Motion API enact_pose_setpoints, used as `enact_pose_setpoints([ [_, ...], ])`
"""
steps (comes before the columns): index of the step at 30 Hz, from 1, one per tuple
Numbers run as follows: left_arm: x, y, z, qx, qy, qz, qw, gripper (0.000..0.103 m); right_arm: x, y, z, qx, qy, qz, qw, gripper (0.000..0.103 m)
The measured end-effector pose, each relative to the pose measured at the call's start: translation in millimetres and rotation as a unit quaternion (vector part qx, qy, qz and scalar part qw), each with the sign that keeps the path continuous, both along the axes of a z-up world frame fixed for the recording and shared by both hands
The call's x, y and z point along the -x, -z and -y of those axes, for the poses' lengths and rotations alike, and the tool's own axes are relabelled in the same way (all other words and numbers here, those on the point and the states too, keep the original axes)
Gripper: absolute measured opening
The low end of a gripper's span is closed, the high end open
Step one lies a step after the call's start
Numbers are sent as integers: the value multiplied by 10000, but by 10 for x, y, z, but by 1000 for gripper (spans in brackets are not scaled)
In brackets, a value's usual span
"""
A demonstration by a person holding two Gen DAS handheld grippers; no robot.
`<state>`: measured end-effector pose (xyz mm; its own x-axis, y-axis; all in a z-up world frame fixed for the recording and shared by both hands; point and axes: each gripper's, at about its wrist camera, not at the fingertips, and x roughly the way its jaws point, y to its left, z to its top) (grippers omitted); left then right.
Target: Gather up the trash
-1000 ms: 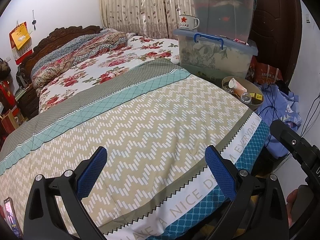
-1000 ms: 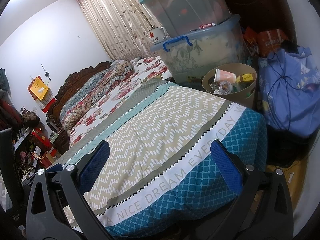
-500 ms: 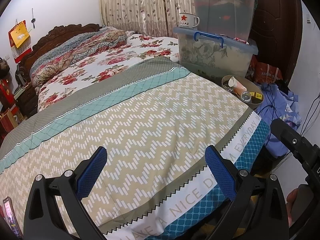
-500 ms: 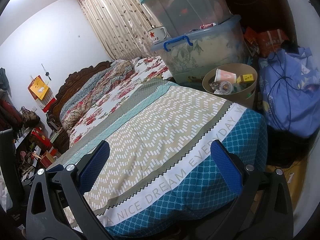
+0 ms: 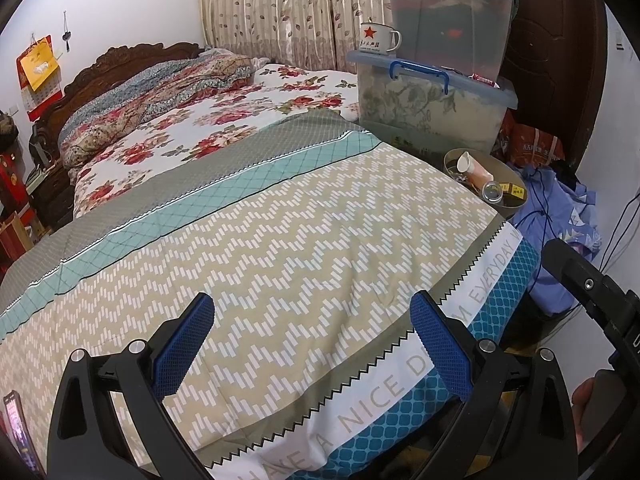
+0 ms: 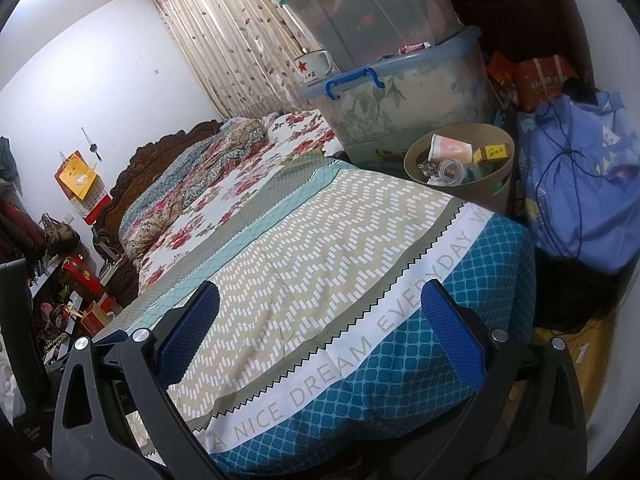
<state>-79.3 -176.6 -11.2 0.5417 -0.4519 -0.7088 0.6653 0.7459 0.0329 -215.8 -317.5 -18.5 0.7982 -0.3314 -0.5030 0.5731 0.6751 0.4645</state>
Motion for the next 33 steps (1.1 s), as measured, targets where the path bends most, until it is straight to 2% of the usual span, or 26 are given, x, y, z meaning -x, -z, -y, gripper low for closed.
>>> enact_pose_setpoints([
  [17,-45,-19,-30,13,-213,-25,9998,94,29,35,38,-14,2,-3,10000,100],
  [33,-3,-13,-6,-50,-203,105,9997,94,32,13,53,-17,-9,-11,10000,100],
])
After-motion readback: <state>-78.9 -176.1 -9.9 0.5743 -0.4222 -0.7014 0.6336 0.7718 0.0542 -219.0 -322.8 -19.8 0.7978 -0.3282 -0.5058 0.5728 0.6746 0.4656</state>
